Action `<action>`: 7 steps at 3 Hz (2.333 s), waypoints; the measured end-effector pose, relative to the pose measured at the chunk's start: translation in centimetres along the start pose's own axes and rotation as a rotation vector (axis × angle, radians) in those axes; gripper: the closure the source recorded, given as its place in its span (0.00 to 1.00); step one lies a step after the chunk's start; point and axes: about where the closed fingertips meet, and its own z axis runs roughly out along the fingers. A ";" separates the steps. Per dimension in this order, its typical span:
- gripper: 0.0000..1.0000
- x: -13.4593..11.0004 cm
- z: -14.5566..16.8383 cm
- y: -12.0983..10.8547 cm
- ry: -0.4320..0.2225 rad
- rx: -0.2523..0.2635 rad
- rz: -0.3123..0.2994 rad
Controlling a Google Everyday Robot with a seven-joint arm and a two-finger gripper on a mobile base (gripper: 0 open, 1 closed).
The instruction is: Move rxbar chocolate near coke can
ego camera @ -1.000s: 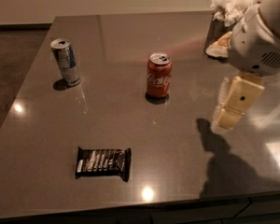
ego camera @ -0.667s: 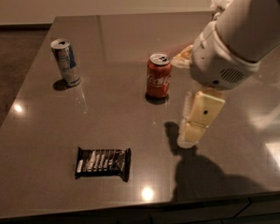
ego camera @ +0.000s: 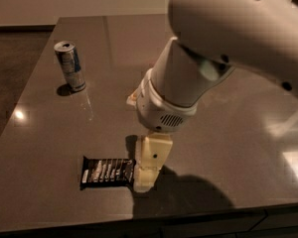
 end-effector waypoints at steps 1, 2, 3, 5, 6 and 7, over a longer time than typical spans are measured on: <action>0.00 -1.4 3.5 0.9 0.008 -0.043 -0.021; 0.00 -2.0 6.4 1.6 0.023 -0.079 -0.025; 0.17 -1.9 8.2 1.9 0.041 -0.097 -0.023; 0.64 -2.0 8.4 1.8 0.049 -0.101 -0.016; 0.87 -2.3 7.6 1.7 0.049 -0.101 -0.016; 1.00 -2.4 7.4 1.7 0.049 -0.101 -0.015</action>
Offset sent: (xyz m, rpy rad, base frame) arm -0.0211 0.0613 -0.0828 -0.0587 0.0999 0.0706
